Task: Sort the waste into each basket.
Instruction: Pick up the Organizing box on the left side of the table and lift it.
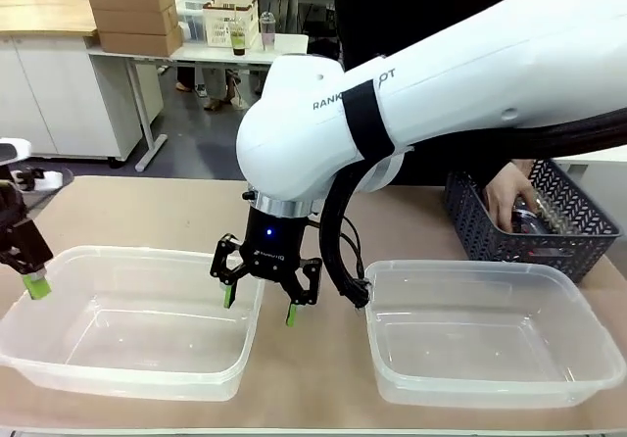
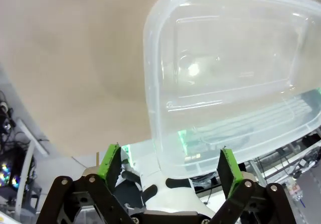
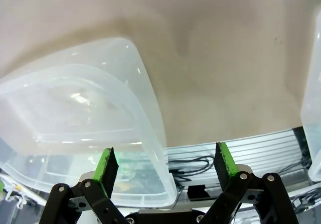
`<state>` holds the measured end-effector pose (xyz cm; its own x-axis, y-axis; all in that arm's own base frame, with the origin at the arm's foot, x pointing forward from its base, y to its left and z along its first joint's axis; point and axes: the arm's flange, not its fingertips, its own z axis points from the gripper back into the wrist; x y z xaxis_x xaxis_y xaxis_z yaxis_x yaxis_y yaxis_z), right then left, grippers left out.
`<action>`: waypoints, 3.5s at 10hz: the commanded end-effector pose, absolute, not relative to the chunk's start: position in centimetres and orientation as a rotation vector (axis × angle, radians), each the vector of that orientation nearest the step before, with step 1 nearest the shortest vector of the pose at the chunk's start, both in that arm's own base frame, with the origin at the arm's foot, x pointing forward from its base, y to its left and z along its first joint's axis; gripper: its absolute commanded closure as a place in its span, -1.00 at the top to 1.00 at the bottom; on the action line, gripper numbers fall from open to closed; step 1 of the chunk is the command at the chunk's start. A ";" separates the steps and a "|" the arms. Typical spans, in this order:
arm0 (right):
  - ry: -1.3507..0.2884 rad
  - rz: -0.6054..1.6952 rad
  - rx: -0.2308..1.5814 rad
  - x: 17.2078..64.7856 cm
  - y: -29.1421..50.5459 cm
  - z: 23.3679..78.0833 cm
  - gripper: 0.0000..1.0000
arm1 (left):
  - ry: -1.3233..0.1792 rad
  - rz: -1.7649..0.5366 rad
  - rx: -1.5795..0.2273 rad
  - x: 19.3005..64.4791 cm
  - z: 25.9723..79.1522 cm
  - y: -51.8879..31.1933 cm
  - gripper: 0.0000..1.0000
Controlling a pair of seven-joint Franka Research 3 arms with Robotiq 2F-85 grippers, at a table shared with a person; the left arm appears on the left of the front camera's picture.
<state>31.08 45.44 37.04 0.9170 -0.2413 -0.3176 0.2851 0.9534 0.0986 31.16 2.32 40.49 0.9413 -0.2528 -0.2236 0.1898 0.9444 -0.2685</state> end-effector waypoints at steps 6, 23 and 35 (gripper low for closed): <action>0.302 -0.318 0.071 30.5 46.2 37.0 1.00 | 0.291 -0.174 -0.144 20.1 26.6 -0.9 1.00; 0.289 -0.313 0.021 27.8 38.5 41.3 -1.00 | 0.375 -0.089 -0.082 21.1 39.9 -4.1 -1.00; 0.061 -0.289 0.123 20.4 27.7 48.3 -1.00 | 0.240 -0.246 -0.124 28.9 48.6 -18.6 -1.00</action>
<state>19.95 27.44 48.09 0.9647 -0.2562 -0.0601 0.2620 0.9567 0.1266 29.35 -19.40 48.32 0.9403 -0.2546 -0.2261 0.2223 0.9620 -0.1587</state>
